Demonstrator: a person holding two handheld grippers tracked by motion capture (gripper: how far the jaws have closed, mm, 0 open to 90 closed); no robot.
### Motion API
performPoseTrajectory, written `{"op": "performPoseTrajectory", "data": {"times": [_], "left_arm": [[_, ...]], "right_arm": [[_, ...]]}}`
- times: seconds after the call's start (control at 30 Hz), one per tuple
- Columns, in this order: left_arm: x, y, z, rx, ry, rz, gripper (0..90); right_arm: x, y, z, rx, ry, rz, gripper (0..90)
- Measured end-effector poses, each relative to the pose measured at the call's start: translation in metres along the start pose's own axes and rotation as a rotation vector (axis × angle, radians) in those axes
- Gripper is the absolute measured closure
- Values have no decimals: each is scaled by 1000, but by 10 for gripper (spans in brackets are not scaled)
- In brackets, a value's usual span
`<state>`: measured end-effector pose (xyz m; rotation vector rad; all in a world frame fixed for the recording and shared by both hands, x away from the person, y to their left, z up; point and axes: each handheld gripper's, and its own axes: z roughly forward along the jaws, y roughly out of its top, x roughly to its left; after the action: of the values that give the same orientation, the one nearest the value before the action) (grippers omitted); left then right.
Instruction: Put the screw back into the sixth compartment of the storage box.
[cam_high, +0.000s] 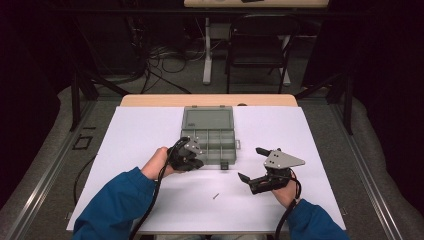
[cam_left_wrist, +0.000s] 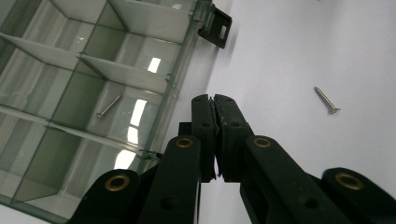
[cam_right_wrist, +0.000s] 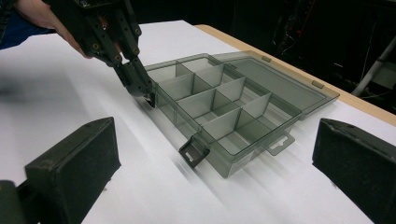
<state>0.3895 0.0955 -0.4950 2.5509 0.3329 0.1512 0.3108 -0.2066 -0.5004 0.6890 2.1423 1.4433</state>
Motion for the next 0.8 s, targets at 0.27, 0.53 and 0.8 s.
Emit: {"op": "performPoseTrajectory", "data": {"times": [0.27, 0.53, 0.8], "left_arm": [[7, 1, -4, -18, 20, -16, 876], [15, 5, -6, -49, 45, -39, 876], [24, 7, -5, -58, 84, -66, 876]], "right_arm": [[0, 0, 0, -2, -1, 1, 0], [0, 0, 0, 4, -4, 0, 0], [0, 0, 1, 7, -2, 1, 0]]}}
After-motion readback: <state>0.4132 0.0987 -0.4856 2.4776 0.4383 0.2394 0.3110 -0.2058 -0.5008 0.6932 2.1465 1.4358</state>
